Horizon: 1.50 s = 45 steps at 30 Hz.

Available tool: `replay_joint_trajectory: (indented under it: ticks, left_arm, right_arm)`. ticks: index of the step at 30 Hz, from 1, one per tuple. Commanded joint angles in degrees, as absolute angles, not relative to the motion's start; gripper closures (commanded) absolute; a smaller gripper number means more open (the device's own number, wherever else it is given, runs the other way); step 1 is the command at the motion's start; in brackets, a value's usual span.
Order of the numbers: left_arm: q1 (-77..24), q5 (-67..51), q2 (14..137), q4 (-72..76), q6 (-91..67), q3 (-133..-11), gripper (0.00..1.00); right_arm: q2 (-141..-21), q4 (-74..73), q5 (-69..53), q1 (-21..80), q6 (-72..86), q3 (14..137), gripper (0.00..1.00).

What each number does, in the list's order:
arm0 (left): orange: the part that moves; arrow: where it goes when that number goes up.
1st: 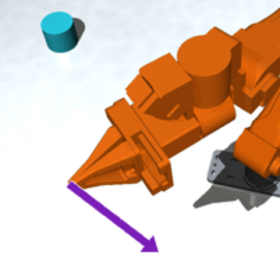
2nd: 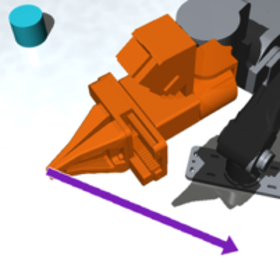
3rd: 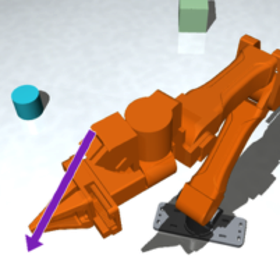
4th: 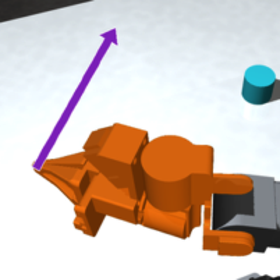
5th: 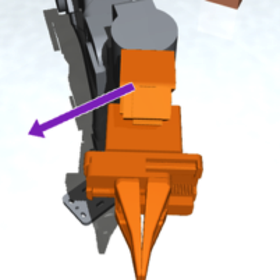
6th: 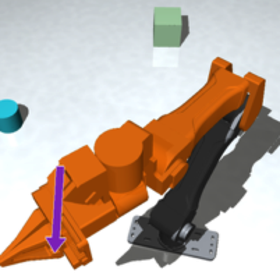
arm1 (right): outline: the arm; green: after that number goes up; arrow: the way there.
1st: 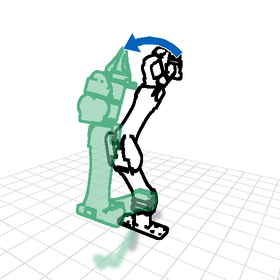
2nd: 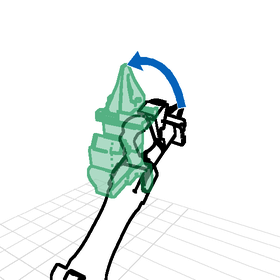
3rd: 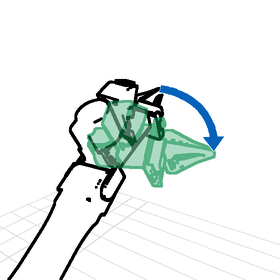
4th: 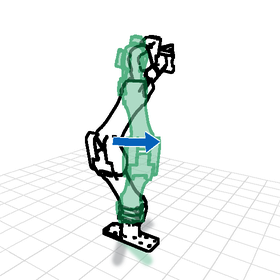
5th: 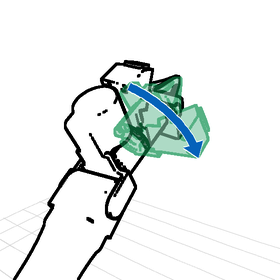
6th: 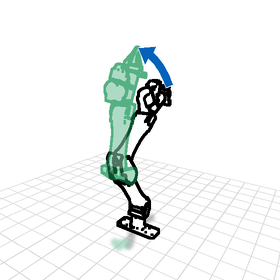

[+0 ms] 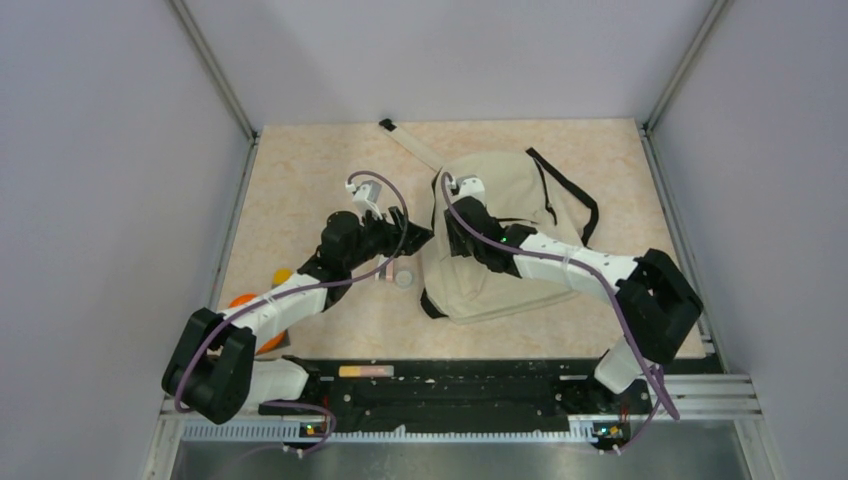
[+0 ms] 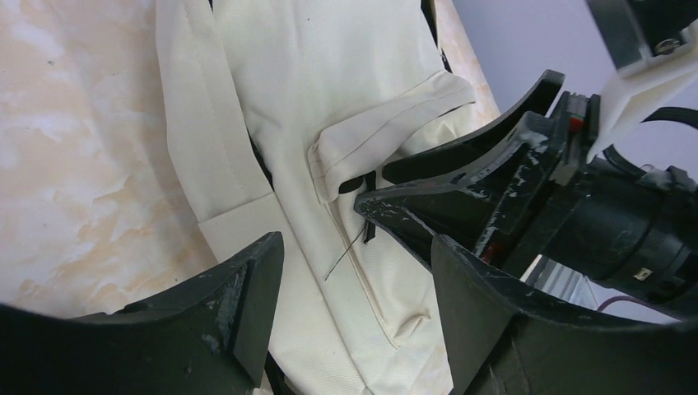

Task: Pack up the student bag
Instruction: Unzip the student bag at the center of the board.

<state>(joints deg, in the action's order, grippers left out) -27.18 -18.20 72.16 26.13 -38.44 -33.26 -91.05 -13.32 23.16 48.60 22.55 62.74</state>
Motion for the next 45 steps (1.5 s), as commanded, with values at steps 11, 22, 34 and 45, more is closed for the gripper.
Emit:
replay_joint_trajectory:
  ticks: [11,22,34,45]
  left_arm:
    - [-29.17,-16.11,74.52,26.05,-31.18,-34.78,0.3]
    - [-33.52,-15.12,83.88,27.62,-27.24,-41.0,0.3]
    - [-34.95,-13.93,91.15,30.4,-27.1,-45.7,0.41]
    - [-36.67,-13.05,93.36,30.52,-26.81,-47.53,0.84]
  right_arm:
    - [-94.92,-12.02,29.95,50.74,20.16,65.71,0.89]
    - [-89.36,-11.2,30.47,50.69,18.61,62.79,1.0]
    - [-86.57,-10.79,30.42,50.65,17.84,61.12,1.0]
    - [-85.25,-10.39,32.86,50.7,15.72,60.62,1.0]
